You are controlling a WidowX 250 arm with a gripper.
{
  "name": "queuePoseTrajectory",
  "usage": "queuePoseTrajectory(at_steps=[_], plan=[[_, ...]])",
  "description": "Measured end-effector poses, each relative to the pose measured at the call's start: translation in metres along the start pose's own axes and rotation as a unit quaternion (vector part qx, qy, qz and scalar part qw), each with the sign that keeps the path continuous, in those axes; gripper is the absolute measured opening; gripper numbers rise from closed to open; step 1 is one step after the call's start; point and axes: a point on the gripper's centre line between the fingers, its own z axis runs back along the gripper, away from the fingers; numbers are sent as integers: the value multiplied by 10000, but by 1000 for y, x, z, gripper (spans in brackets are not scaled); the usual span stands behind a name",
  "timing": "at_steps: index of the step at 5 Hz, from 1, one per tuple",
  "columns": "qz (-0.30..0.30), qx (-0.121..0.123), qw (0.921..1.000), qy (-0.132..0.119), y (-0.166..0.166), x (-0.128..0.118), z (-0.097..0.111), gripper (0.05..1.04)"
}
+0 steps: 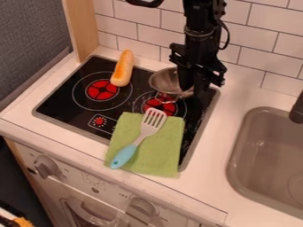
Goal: Put the silver pot on the top of the right burner
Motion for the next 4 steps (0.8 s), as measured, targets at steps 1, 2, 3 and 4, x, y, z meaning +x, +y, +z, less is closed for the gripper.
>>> queuePoseTrajectory(at_steps=[1, 2, 3, 4], plan=[[230, -59, 9990, -385, 5, -1, 38, 858], [449, -97, 9977, -498, 11, -12, 61, 1014], [628, -33, 9973, -387, 16, -22, 65, 1009], [800, 209, 9964, -199, 22, -30, 60, 1003]])
